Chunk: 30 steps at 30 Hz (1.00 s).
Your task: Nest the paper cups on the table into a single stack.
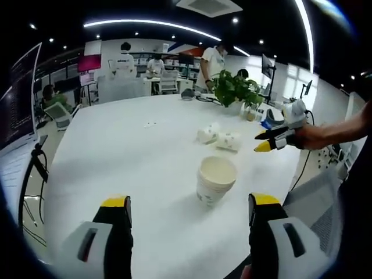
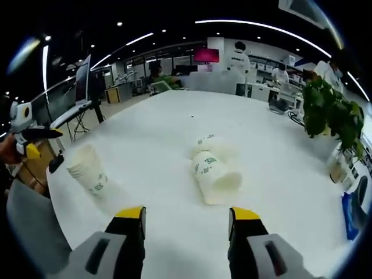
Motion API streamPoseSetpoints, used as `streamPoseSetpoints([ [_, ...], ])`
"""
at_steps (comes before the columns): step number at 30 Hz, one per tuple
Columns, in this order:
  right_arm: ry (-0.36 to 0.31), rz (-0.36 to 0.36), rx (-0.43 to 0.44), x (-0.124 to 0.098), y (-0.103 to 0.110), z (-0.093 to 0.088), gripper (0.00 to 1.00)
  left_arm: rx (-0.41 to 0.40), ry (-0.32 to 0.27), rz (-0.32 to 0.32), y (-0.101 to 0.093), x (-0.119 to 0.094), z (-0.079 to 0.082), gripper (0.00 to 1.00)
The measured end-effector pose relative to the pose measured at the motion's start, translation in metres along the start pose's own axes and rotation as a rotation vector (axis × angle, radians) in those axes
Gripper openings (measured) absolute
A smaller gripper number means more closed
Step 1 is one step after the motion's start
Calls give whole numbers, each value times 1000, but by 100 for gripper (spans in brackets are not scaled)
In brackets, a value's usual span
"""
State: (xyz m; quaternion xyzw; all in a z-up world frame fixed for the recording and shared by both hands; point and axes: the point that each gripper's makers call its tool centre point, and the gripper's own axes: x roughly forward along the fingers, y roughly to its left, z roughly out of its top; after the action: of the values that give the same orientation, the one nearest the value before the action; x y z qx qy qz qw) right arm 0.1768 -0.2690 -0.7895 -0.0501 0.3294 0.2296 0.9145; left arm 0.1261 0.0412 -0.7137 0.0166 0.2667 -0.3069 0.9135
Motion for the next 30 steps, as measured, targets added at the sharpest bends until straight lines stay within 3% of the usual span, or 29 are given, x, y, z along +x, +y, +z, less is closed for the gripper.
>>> streamPoseSetpoints([
  [7, -5, -1, 8, 11, -1, 1, 57, -20, -19, 5, 6, 2, 2, 80],
  [19, -72, 49, 176, 63, -14, 10, 55, 9, 32, -32, -2, 15, -2, 80],
  [30, -108, 65, 191, 100, -21, 12, 46, 3, 56, 0, 7, 7, -5, 80],
])
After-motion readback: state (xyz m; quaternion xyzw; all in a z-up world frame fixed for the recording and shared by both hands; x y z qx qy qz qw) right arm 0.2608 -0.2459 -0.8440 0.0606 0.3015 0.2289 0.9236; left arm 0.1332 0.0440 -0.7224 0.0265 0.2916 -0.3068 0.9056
